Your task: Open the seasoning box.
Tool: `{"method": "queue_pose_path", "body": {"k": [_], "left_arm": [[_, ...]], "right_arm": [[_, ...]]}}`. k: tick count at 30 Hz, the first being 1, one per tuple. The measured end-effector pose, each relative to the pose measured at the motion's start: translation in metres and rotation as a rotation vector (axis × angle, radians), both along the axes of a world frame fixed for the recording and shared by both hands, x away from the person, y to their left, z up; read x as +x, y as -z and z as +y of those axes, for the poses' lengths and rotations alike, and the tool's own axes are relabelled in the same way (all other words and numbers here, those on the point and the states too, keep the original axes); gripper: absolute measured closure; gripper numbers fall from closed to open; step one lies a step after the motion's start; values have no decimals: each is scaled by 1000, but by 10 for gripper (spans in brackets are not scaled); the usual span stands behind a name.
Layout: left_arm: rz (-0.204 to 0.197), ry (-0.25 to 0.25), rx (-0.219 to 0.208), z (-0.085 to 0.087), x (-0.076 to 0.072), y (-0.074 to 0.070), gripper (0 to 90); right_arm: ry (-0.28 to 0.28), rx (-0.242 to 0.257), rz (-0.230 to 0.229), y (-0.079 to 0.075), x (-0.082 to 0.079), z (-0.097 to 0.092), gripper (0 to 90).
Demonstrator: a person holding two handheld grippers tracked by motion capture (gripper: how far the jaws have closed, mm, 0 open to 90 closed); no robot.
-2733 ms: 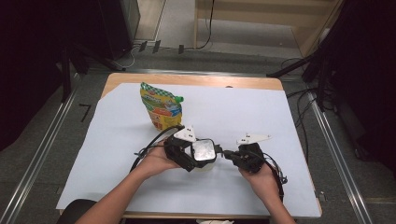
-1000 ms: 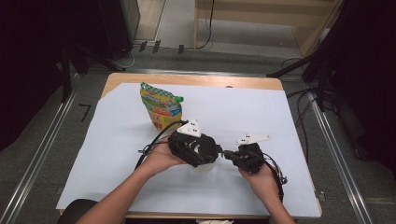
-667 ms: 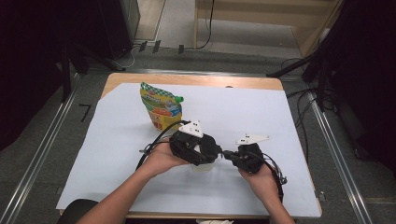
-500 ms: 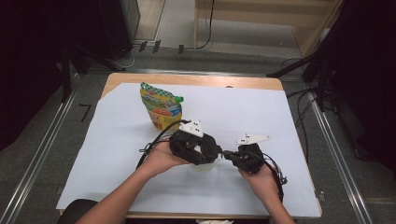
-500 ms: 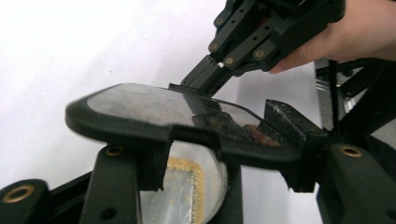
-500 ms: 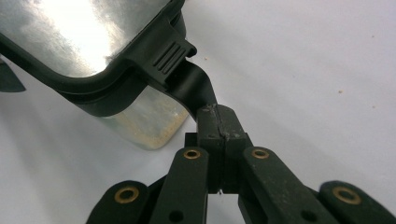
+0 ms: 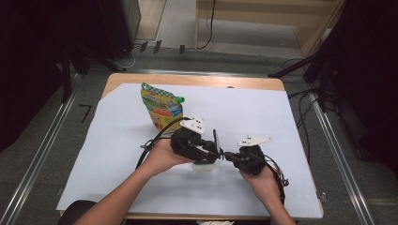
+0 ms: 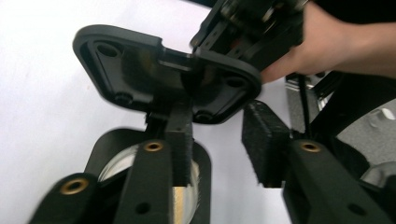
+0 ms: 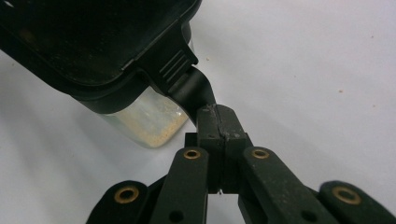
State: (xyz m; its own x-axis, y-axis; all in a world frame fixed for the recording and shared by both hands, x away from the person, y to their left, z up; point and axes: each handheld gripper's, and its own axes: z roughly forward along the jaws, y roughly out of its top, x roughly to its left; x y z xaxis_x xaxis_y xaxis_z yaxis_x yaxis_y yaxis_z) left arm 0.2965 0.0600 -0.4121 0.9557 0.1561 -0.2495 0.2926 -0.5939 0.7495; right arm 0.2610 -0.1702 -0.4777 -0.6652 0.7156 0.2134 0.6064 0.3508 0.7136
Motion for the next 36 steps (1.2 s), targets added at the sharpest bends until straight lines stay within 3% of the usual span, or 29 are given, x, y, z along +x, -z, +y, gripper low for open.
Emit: {"method": "queue_pose_path", "body": {"k": [7, 9, 16, 21, 27, 31, 36], "left_arm": [[35, 55, -21, -7, 4, -3, 835], [57, 65, -34, -10, 6, -1, 839], [67, 76, -45, -12, 9, 1, 838], [82, 56, -55, -7, 9, 2, 785], [97, -15, -87, 21, 17, -4, 709], [59, -65, -73, 35, 18, -9, 672], [68, -97, -83, 53, 24, -13, 648]], "right_arm": [[-1, 0, -6, -1, -1, -1, 900], [1, 1, -10, -1, -3, 0, 900], [7, 1, -9, -1, -4, 0, 900], [2, 23, -4, -2, -6, -1, 900], [-24, 38, -13, -8, -25, 1, 900], [-49, 52, -10, -9, -36, 7, 900], [-82, 64, -13, -12, -49, 15, 900]]}}
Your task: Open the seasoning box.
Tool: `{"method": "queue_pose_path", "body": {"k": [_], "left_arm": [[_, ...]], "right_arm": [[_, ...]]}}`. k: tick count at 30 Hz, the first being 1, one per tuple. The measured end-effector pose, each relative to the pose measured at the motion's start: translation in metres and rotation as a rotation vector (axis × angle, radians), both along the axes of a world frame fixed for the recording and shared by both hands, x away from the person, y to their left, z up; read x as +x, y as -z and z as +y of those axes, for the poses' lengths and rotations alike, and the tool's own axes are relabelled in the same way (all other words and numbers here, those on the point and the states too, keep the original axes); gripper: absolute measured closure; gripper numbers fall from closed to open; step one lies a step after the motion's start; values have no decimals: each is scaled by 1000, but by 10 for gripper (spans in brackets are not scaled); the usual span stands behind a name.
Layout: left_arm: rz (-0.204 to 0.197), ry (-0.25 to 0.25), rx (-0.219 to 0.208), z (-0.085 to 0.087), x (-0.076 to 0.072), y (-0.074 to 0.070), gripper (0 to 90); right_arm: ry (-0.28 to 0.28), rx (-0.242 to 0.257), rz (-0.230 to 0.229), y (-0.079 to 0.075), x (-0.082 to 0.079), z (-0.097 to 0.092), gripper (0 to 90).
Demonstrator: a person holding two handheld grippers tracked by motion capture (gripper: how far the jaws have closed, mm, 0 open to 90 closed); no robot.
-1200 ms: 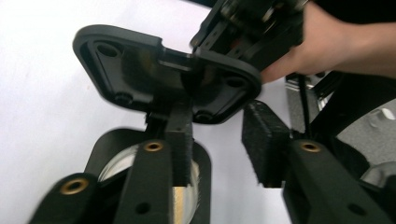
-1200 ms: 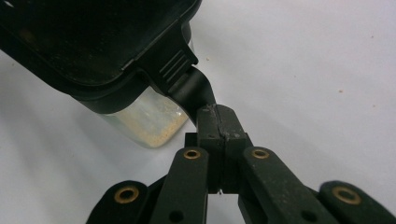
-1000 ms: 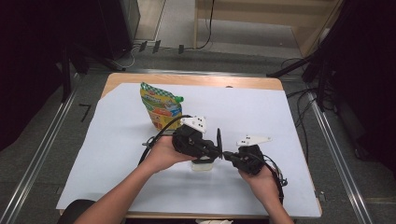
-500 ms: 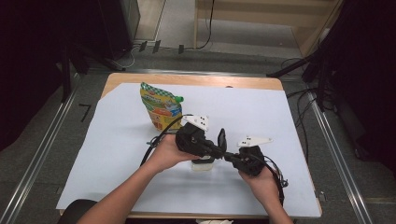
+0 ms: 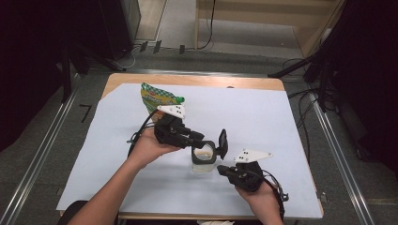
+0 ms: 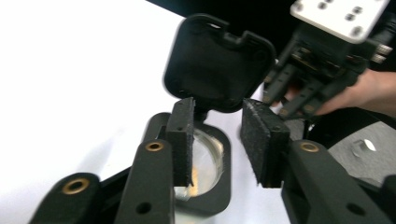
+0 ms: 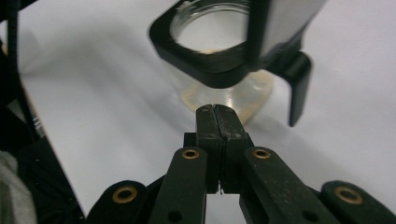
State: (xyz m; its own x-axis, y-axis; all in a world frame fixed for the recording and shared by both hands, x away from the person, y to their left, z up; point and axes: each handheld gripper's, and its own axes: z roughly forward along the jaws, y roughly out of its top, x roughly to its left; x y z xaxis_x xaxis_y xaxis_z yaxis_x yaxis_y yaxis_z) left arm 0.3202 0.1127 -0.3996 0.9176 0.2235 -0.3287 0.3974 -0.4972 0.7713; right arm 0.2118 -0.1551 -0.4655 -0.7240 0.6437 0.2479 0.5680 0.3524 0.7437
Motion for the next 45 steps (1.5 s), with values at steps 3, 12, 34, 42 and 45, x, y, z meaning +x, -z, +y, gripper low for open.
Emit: {"method": "queue_pose_path", "body": {"k": [3, 12, 34, 42, 45], "left_arm": [[3, -23, -9, 9, 2, -2, 621], [-9, -89, 9, 37, 9, -4, 503], [-24, -217, -3, 94, 19, 3, 470], [-26, -259, 3, 113, 20, 5, 470], [-24, -272, 8, 120, 22, 5, 469]], "right_arm": [[-17, 3, -4, 0, -5, 7, 899], [-75, 3, -19, 4, -8, 37, 866], [-66, -49, -67, 14, 5, 69, 897], [-91, -47, -64, 15, 7, 73, 884], [-109, -38, -58, 14, 7, 73, 872]]}}
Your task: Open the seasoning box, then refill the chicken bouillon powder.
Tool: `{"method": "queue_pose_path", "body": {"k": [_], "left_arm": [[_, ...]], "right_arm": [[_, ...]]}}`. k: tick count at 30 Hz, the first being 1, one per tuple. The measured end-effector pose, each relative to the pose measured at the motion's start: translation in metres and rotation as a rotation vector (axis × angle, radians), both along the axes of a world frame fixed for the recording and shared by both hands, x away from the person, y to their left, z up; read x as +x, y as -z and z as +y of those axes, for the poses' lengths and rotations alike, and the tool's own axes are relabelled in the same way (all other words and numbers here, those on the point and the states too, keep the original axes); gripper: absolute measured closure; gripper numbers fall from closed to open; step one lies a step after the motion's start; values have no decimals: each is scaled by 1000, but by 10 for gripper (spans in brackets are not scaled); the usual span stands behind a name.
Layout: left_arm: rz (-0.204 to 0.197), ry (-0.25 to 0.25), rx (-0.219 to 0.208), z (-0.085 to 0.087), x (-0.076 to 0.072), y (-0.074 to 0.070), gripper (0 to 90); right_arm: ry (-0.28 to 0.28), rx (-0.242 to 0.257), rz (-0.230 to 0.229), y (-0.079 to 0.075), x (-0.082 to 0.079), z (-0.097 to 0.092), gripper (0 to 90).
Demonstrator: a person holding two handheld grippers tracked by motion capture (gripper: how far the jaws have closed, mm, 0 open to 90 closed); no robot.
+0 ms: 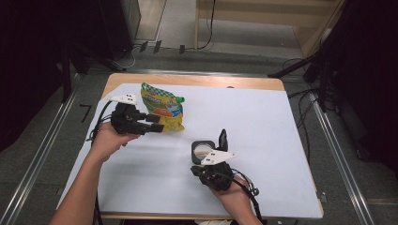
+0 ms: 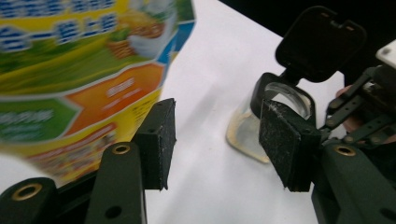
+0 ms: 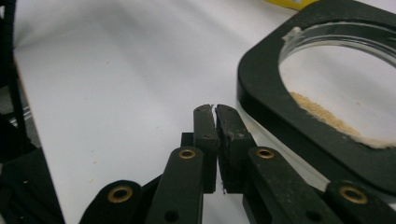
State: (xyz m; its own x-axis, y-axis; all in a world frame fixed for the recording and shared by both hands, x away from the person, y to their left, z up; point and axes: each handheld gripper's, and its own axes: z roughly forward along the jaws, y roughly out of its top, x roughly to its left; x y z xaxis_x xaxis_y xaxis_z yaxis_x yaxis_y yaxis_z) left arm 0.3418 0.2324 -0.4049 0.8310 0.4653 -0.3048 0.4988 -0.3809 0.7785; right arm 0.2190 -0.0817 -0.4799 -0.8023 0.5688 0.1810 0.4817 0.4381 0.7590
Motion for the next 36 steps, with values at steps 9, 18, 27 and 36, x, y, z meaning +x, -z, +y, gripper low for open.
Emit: {"method": "queue_pose_path", "body": {"k": [9, 18, 27, 36], "left_arm": [[-8, -69, 29, 29, 15, 1, 452], [11, -110, 20, 43, 29, -1, 441], [8, -132, 48, 52, 43, -5, 355], [-20, -95, 53, 34, 60, -7, 328]], "right_arm": [[-90, 22, 28, 2, -8, 15, 750], [-97, 70, 70, 3, -3, 14, 614], [-142, 77, 17, -13, 3, 24, 573], [-159, 62, 12, -18, 11, 40, 542]]}}
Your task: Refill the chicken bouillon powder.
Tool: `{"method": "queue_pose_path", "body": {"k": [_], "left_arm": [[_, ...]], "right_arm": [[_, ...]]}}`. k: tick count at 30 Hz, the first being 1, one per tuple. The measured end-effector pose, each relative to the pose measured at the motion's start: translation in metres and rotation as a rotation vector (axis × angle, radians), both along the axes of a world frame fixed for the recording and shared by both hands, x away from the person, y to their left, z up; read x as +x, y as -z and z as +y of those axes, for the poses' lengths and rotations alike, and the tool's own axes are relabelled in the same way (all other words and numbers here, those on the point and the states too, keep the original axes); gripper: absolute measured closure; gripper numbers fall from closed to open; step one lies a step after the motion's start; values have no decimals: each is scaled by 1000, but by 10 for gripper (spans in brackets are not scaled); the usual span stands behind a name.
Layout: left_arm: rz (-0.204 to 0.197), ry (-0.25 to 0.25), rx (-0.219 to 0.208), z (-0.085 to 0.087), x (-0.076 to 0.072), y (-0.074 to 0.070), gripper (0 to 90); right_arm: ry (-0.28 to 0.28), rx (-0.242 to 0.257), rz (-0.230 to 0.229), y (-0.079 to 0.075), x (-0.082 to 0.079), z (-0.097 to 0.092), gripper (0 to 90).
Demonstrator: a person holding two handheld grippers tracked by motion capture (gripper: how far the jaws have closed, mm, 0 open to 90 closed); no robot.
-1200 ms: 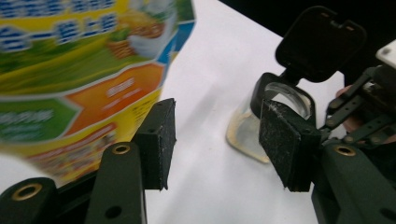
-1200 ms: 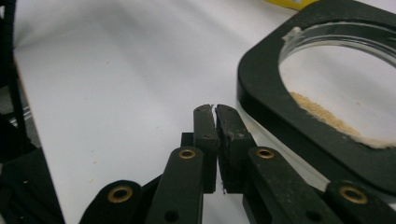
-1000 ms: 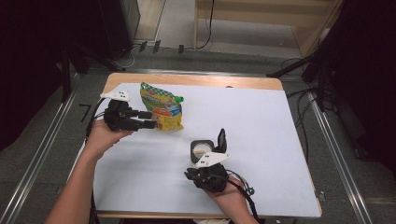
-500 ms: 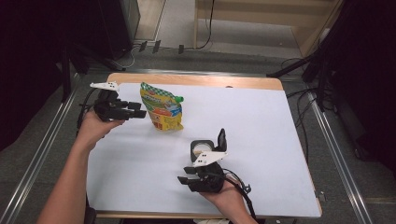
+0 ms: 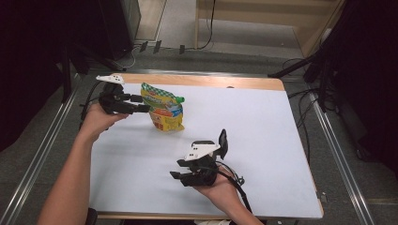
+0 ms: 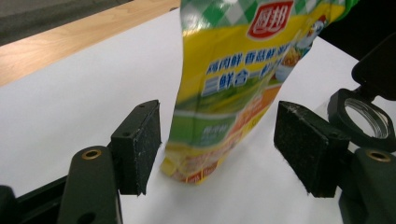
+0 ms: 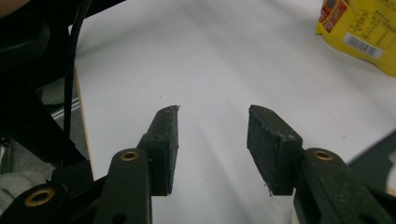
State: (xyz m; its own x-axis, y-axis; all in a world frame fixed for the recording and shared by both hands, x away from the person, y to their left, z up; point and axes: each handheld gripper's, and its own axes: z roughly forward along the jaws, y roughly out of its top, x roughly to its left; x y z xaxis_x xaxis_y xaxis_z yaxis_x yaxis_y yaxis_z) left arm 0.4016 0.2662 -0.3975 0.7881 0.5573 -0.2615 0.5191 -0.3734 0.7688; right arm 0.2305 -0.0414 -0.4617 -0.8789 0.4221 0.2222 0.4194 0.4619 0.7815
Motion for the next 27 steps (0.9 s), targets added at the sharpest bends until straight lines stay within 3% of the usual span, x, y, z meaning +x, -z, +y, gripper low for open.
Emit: {"method": "queue_pose_path", "body": {"k": [5, 7, 11, 16, 17, 21, 25, 27], "left_arm": [[-17, 12, -3, -13, 5, 4, 364], [-18, 16, 18, -20, 8, 9, 378], [-21, 11, 11, -22, 9, 9, 402], [-14, 23, -13, -21, 6, 10, 569], [-5, 48, -25, -24, 3, 11, 632], [-13, 50, -42, -28, -4, 14, 672], [10, 44, -76, -28, -6, 16, 766], [-8, 28, -64, -30, -9, 15, 820]], "right_arm": [[-16, -1, 12, 3, 2, 9, 535], [-15, 15, 13, 4, 3, 12, 534], [-27, -3, 15, 7, 3, 17, 534], [-28, -2, 18, 10, 5, 20, 540], [-29, 3, 26, 11, 5, 21, 538], [-38, 5, 25, 11, 3, 22, 539], [-44, 19, 16, 10, -1, 24, 536], [-46, 18, 10, 10, -3, 25, 531]]}}
